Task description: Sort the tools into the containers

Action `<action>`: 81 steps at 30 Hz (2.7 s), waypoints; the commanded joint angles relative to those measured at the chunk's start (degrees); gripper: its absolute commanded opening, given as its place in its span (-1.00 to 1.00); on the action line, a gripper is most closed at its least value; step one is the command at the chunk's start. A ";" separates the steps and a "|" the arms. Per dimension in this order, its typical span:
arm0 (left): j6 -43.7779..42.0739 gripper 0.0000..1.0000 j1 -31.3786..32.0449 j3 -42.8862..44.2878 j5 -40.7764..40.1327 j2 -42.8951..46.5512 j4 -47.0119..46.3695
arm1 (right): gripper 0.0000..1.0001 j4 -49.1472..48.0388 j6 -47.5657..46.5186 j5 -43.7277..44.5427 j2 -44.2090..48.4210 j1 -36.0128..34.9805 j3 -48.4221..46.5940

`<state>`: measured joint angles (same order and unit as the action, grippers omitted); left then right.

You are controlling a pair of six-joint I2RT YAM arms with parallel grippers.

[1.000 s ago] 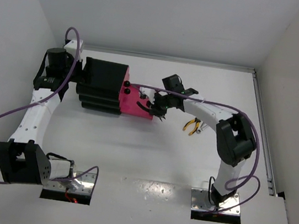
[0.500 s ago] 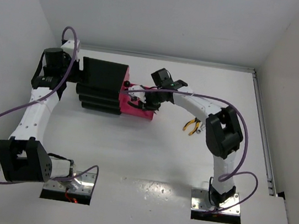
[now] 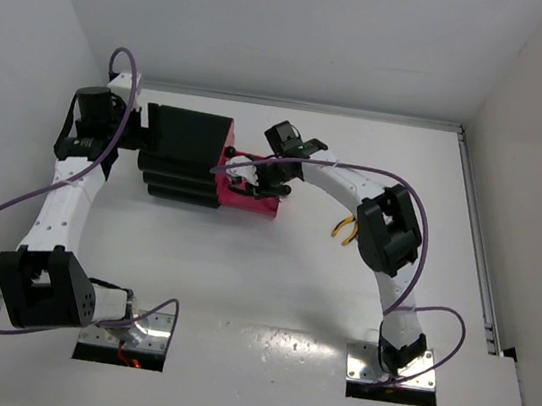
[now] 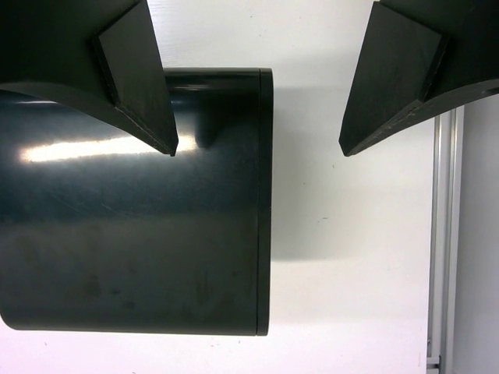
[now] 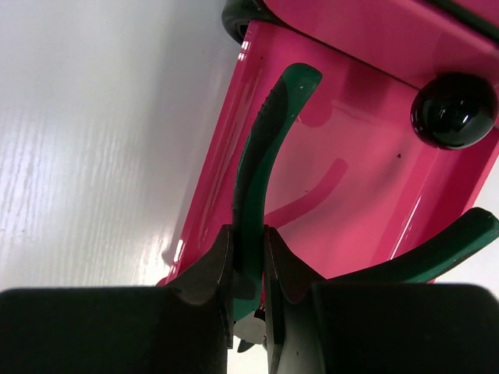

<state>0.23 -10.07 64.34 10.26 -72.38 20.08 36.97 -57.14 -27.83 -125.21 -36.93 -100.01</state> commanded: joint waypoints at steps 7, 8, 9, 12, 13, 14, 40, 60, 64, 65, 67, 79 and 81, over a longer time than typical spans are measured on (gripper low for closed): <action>-0.49 0.83 -1.88 1.05 1.34 -0.13 -1.53 | -1.00 -0.58 -3.41 -0.11 -2.15 -1.48 -5.81; -0.49 0.83 -1.89 1.05 1.34 -0.13 -1.53 | -1.00 -0.58 -3.41 0.41 -2.76 -1.48 -6.34; -1.02 0.83 -1.89 1.05 1.86 -0.13 -1.53 | -1.00 -0.58 -3.41 0.41 -2.76 -2.00 -6.34; -1.02 0.83 -1.89 1.05 1.87 -0.13 -1.53 | -1.00 -0.58 -3.41 0.41 -4.08 -2.01 -8.36; -1.02 0.83 -1.89 1.05 1.87 -0.13 -1.53 | -1.00 -0.06 -3.41 0.41 -4.95 -2.01 -9.41; -1.02 0.83 -1.89 1.05 1.87 -0.13 -1.53 | -1.00 -0.06 -3.41 0.41 -4.96 -2.01 -9.42; -0.49 0.83 -2.94 1.05 3.01 -1.71 -2.06 | -0.96 -0.14 -6.22 1.12 -3.46 -4.29 -9.86; -0.49 0.83 -2.94 -0.53 4.06 -1.71 -2.59 | -0.96 3.02 -9.21 10.69 -6.71 -7.72 -16.10; -0.49 0.83 -2.94 -0.53 4.06 -1.71 -2.59 | -0.94 4.33 -9.21 10.70 -8.82 -7.19 -18.29; -0.49 0.83 -2.94 -0.53 4.06 -1.71 -2.59 | -0.94 4.34 -8.69 10.70 -8.83 -7.19 -18.29; -0.49 0.83 -2.94 -0.53 4.06 -1.71 -2.59 | -0.94 4.34 -8.69 10.70 -8.83 -7.19 -17.68; -0.49 0.83 -2.94 -0.53 4.06 -1.71 -2.59 | 0.04 -2.78 -3.41 12.98 -8.66 -6.67 -14.08; -0.49 0.83 -2.94 -0.53 4.06 -1.71 -2.59 | 0.14 -4.61 -1.05 12.98 -7.78 -6.67 -13.55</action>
<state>-0.80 -12.38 64.27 13.74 -74.19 19.59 37.41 -61.43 -15.49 -135.09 -43.66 -114.34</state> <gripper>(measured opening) 0.913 0.558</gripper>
